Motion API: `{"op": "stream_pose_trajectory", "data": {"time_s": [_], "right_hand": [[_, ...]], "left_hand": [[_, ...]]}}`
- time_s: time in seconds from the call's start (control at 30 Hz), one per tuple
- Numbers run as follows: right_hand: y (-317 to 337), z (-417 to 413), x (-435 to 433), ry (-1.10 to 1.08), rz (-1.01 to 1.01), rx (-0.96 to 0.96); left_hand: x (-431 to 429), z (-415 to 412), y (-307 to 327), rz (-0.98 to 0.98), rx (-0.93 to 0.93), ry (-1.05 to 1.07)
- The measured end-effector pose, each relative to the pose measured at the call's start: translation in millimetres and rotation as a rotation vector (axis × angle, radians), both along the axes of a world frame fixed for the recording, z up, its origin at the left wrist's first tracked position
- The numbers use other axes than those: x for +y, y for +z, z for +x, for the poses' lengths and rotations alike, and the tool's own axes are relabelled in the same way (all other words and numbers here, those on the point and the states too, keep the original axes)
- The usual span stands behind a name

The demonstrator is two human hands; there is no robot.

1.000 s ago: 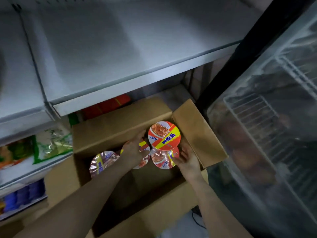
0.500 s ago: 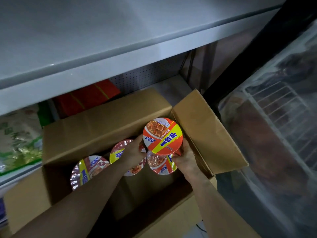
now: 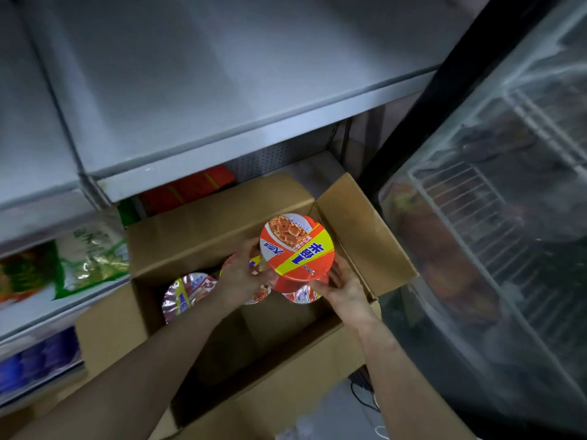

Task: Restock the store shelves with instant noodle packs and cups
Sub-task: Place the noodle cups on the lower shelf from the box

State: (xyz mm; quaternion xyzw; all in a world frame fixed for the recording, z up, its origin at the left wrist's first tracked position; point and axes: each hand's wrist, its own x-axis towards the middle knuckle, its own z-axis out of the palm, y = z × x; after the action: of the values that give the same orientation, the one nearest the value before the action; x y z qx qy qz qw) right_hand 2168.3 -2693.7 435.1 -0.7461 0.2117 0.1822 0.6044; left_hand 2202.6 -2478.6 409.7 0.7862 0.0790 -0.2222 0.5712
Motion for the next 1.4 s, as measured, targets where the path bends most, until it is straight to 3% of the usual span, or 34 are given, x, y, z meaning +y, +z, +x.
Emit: {"op": "stream_pose_trajectory", "data": {"time_s": [0.17, 0.33, 0.8, 0.97, 1.2, 1.4], "right_hand": [[47.9, -29.4, 15.3, -0.01, 0.136, -0.054], [98.6, -58.1, 44.6, 0.008, 0.17, -0.215], [216.7, -110.9, 123.6, 0.13, 0.242, -0.389], [251.3, -101.5, 156.6, 0.378, 0.278, -0.346], [277.4, -106.3, 209.8, 0.613, 0.35, -0.331], [270.3, -123.5, 284.9, 0.809, 0.478, -0.289]], "left_hand": [[27.0, -30.6, 56.7, -0.129, -0.07, 0.044], [50.0, -72.9, 114.3, -0.209, -0.178, 0.178], [135.6, -172.9, 239.4, -0.369, -0.3, 0.425], [166.4, -196.5, 273.6, -0.357, -0.316, 0.395], [199.7, -237.5, 291.3, -0.374, -0.375, 0.59], [255.6, -299.2, 296.7, -0.212, -0.449, 0.748]]}}
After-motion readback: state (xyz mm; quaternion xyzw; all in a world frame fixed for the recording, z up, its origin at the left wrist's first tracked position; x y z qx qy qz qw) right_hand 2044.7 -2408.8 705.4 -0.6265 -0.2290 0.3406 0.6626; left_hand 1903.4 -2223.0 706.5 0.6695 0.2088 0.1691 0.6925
